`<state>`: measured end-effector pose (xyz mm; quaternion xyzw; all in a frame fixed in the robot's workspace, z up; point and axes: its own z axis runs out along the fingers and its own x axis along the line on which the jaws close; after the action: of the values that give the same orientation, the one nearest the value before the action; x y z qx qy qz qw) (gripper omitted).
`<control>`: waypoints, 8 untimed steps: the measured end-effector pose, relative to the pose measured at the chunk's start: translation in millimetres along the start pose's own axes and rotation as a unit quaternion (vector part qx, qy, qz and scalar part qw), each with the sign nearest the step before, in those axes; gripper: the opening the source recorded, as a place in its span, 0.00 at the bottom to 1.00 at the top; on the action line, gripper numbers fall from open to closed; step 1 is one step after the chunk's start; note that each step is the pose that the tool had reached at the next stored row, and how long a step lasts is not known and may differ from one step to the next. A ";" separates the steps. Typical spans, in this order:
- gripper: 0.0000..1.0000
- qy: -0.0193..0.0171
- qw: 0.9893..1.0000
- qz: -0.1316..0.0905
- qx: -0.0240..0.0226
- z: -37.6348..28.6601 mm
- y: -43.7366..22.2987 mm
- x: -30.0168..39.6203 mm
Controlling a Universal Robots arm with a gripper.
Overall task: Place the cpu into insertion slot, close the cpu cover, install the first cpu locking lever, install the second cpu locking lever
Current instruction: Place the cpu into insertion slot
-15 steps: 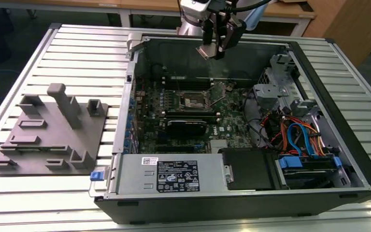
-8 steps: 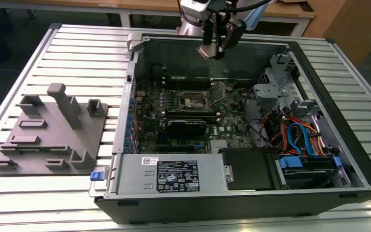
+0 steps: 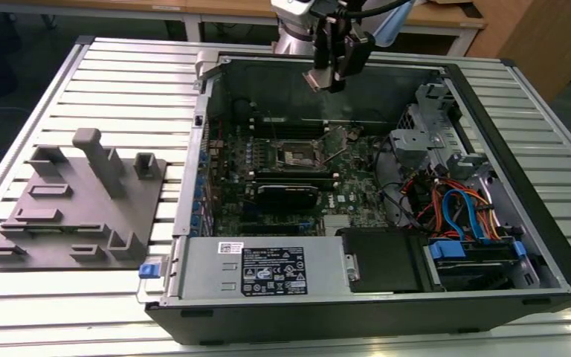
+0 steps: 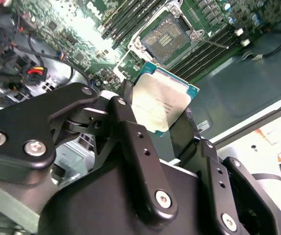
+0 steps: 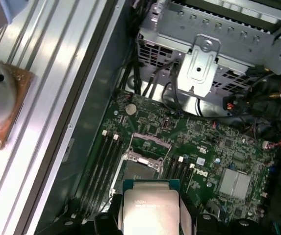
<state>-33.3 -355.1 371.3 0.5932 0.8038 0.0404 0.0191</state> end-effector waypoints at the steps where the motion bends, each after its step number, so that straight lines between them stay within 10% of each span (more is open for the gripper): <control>1: 0.54 -0.001 1.000 0.009 0.000 0.1 0.0 0.0; 8: 0.54 -0.005 0.999 0.053 -0.001 0.3 0.0 0.0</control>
<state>-33.3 -355.2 371.0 0.6348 0.7714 0.0391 0.0213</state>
